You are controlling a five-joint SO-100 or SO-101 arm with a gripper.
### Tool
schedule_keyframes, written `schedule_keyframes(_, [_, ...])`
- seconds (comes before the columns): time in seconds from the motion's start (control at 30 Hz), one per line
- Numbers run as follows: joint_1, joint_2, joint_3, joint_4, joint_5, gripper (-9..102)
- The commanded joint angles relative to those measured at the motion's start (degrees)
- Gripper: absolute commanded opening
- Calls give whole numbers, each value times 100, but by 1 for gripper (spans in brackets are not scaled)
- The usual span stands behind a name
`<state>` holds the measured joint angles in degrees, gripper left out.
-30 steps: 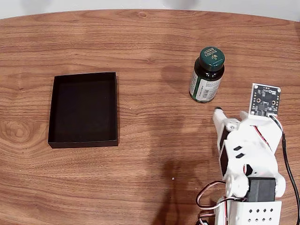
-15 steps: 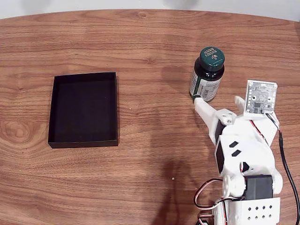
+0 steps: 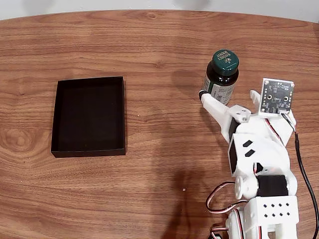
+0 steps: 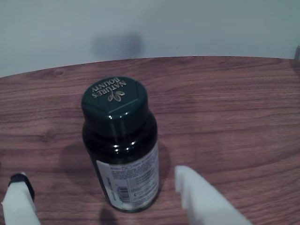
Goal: Pick up the pill bottle and place it in the black box.
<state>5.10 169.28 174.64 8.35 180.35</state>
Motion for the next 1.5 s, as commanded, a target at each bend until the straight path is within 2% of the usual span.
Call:
schedule_keyframes(0.0, [-62,-290,-105,-536,-53,37])
schedule_keyframes(0.63, [53,-2470,-290,-2496,9,39])
schedule_keyframes(0.9, [299,-3278,-782,-2769,-114,39])
schedule_keyframes(1.47, [114,-4676,-1477,-3296,-158,39])
